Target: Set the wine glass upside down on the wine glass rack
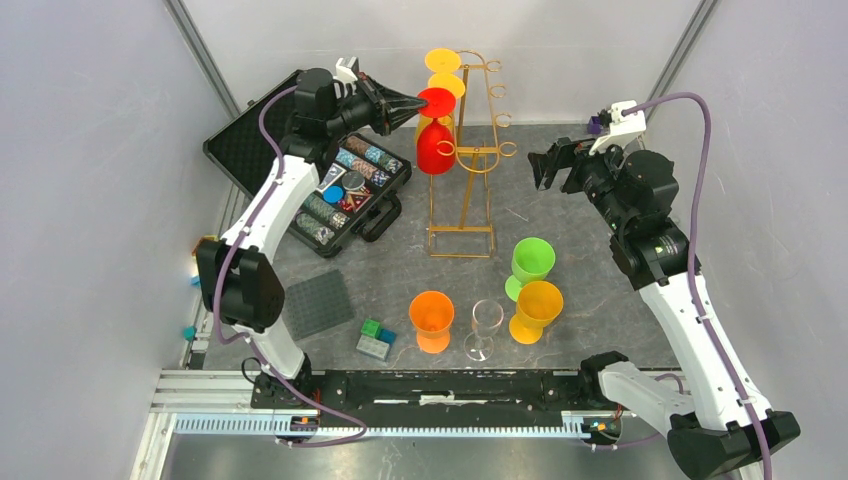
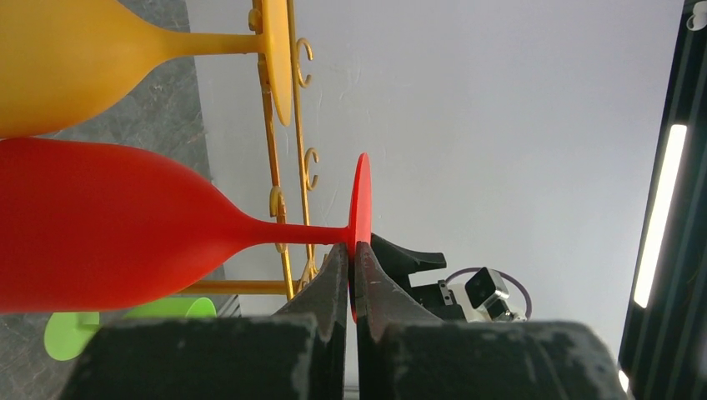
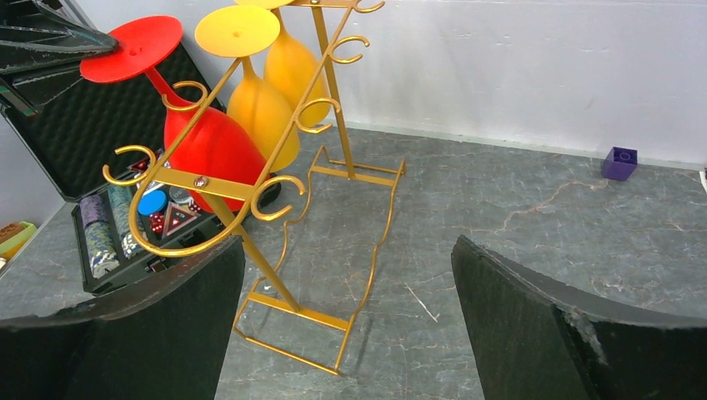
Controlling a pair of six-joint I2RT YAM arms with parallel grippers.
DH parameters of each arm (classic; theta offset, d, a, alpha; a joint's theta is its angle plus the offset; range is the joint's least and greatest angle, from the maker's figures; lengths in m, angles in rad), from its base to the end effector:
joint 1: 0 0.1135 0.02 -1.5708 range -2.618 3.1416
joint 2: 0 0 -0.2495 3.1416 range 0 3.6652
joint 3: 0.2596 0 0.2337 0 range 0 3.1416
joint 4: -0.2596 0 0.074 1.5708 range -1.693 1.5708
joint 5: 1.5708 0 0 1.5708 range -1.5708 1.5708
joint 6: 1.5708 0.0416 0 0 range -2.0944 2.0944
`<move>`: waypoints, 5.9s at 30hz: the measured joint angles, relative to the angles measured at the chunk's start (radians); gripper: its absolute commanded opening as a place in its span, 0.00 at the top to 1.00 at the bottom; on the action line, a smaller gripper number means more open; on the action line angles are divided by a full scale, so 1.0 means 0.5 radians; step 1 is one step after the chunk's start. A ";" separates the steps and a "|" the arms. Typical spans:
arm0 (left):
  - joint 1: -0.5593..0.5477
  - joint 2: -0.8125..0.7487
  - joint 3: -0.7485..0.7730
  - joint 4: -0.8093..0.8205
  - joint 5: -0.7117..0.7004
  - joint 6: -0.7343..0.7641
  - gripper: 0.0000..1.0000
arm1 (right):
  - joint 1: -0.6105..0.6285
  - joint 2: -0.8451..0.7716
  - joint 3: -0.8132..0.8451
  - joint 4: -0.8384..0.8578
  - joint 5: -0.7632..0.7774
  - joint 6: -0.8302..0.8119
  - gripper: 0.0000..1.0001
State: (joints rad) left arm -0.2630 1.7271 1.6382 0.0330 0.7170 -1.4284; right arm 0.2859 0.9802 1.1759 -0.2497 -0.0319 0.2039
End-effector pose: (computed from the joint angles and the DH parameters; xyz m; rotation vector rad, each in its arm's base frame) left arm 0.3737 -0.1289 0.3938 -0.4748 1.9220 -1.7845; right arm 0.1976 0.0595 0.4173 -0.0919 1.6372 0.4020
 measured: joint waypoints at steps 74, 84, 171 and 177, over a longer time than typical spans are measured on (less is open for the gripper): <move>-0.043 -0.590 -0.256 -1.141 -0.185 0.834 0.37 | 0.000 -0.007 0.000 -0.014 -0.020 -0.022 0.02; -0.296 -0.943 -0.593 -1.537 -0.375 1.094 0.34 | 0.000 -0.014 -0.017 -0.015 -0.043 -0.020 0.02; -0.501 -0.874 -0.413 -2.024 -0.729 1.369 0.98 | 0.000 -0.021 -0.069 -0.030 -0.149 -0.015 0.02; -0.325 -0.924 -0.481 -1.747 -0.350 1.222 0.98 | 0.000 -0.021 -0.068 -0.029 -0.210 -0.015 0.02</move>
State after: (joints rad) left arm -0.4255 1.2652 1.3979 -0.8406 0.5419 -0.8173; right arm 0.2859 0.9695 1.1419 -0.2642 -0.1368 0.1963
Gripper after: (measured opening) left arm 0.099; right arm 0.979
